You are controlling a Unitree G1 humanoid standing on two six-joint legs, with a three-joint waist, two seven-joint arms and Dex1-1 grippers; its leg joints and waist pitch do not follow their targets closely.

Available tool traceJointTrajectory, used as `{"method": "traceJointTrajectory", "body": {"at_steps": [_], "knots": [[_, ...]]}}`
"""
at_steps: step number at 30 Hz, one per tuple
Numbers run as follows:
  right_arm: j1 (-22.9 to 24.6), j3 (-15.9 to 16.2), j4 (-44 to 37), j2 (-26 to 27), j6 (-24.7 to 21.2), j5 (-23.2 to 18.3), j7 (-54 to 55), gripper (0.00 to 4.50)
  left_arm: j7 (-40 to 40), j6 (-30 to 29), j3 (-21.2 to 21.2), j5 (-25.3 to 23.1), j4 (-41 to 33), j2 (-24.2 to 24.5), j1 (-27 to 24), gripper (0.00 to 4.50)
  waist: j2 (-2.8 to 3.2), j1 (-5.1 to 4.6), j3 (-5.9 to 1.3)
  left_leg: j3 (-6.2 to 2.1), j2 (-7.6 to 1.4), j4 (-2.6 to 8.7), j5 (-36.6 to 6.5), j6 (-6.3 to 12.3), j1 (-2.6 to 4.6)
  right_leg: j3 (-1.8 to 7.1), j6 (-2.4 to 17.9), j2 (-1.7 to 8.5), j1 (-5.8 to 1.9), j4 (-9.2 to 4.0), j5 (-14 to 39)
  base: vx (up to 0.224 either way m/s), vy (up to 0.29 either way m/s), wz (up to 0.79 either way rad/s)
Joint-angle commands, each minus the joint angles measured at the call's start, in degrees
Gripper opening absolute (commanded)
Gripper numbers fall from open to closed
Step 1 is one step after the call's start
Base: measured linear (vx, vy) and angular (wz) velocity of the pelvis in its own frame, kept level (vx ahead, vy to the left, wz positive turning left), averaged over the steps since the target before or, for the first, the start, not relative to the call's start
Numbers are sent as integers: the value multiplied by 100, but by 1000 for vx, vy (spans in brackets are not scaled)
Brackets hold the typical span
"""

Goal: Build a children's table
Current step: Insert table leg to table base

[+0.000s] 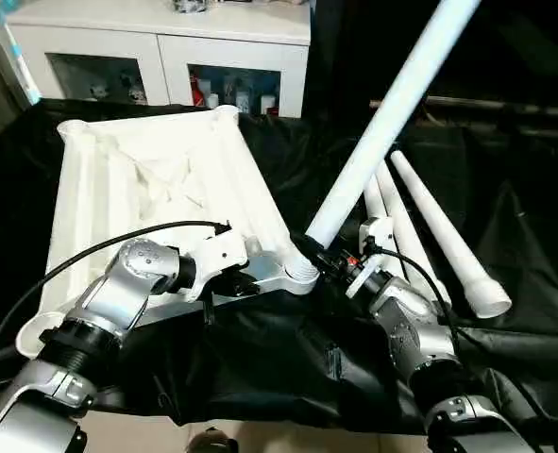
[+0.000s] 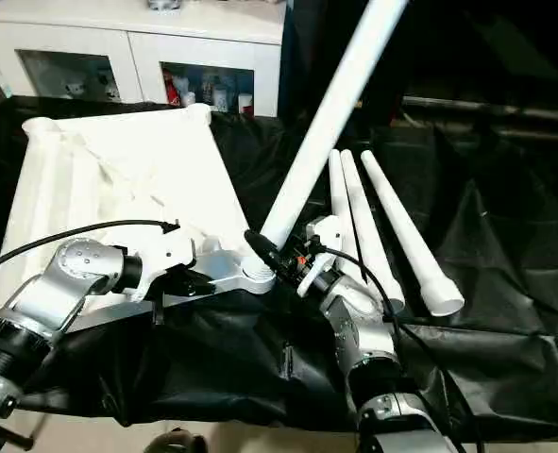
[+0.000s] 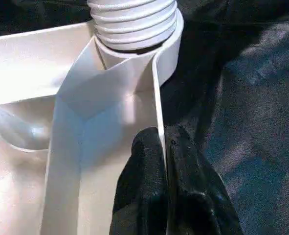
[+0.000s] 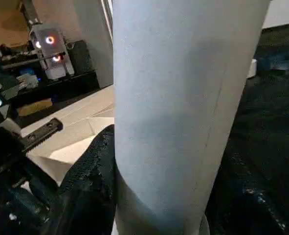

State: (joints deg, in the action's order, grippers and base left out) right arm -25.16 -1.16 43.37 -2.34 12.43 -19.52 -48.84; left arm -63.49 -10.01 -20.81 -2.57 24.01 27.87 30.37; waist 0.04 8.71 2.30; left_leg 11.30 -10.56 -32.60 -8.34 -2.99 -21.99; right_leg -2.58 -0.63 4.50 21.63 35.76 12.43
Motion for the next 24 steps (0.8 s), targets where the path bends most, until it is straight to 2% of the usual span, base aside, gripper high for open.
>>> {"method": "traceJointTrajectory", "body": {"at_steps": [1, 5, 7, 9, 13, 14, 15, 16, 17, 18, 19, 20, 22, 23, 24], "knots": [[336, -106, 185, -390, -58, 303, 133, 190, -214, 75, -121, -206, 69, 123, 120, 0, 127, -61, -261, -252, -332, 494, -3167, -417, 266, 278, 972, 475, 40, -619, 2292, 0, 0, 0], [428, -26, 52, -469, 0, 366, 65, 190, -207, 109, -135, -208, 137, 115, 152, 0, 140, -64, -279, -234, -328, 519, -2903, -384, 231, 260, 1023, 438, 5, -581, 1870, 0, 0, 0], [454, 73, 3, -523, 34, 469, 50, 190, -210, 138, -143, -205, 166, 114, 151, 0, 144, -65, -285, -229, -330, 521, -2877, -381, 235, 255, 1046, 439, 0, -580, 1784, 0, 0, 0], [408, 263, -83, -600, -39, 635, 20, 190, -185, 166, -174, -210, 195, 103, 142, 0, 77, -75, -284, -217, -333, 528, -2753, -326, 223, 250, 1055, 430, -21, -571, 1692, 0, 0, 0], [293, 418, -99, -653, -190, 732, -2, 190, -181, 163, -198, -218, 182, 103, 122, 0, 66, -87, -272, -206, -331, 525, -2655, -268, 214, 260, 1035, 453, -16, -583, 1842, 0, 0, 0], [249, 445, -99, -657, -248, 733, -28, 190, -182, 155, -206, -223, 169, 103, 112, 0, -14, -104, -264, -195, -334, 524, -2698, -257, 221, 259, 999, 449, -9, -608, 1981, 0, 0, 0], [193, 475, -78, -664, -305, 750, -44, 190, -186, 144, -210, -224, 153, 105, 100, 0, 20, -88, -264, -209, -334, 520, -2656, -249, 221, 266, 969, 477, -9, -607, 2104, 0, 0, 0], [115, 501, -31, -665, -361, 756, -90, 190, -196, 122, -213, -220, 129, 108, 80, 0, -20, -101, -259, -202, -339, 527, -2645, -243, 215, 266, 941, 474, -4, -621, 2157, 0, 0, 0], [-19, 516, 80, -658, -487, 750, -128, 190, -209, 108, -215, -217, 98, 123, 51, 0, -5, -94, -256, -206, -337, 521, -2685, -251, 228, 271, 931, 479, 10, -626, 2233, 0, 0, 0], [-158, 544, 195, -658, -627, 724, -172, 190, -221, 110, -219, -215, 75, 138, 17, 0, -77, -130, -251, -219, -336, 532, -2743, -274, 215, 258, 900, 480, -2, -636, 2428, 0, 0, 0], [-228, 568, 264, -666, -683, 711, -200, 190, -224, 119, -222, -217, 68, 147, 0, 0, -59, -126, -255, -232, -337, 535, -2724, -285, 206, 255, 886, 490, -11, -623, 2456, 0, 0, 0], [-274, 587, 320, -676, -698, 716, -222, 190, -225, 119, -226, -220, 59, 152, -11, 0, -98, -131, -248, -220, -344, 539, -2726, -292, 216, 261, 849, 484, 16, -642, 2494, 0, 0, 0], [-442, 635, 516, -686, -770, 741, -346, 190, -245, 113, -223, -213, 20, 183, -40, 0, -70, -121, -247, -224, -349, 536, -2819, -340, 246, 269, 834, 490, 45, -656, 2521, 0, 0, 0], [-463, 638, 541, -686, -789, 742, -367, 190, -249, 113, -221, -212, 17, 188, -41, 0, -104, -132, -249, -221, -350, 532, -2864, -347, 251, 268, 846, 490, 52, -656, 2524, 0, 0, 0], [-577, 669, 677, -697, -881, 757, -507, 190, -275, 117, -220, -208, 3, 216, -43, 0, -172, -163, -245, -232, -345, 548, -2891, -354, 219, 254, 827, 478, 23, -647, 2578, 0, 0, 0]]}}
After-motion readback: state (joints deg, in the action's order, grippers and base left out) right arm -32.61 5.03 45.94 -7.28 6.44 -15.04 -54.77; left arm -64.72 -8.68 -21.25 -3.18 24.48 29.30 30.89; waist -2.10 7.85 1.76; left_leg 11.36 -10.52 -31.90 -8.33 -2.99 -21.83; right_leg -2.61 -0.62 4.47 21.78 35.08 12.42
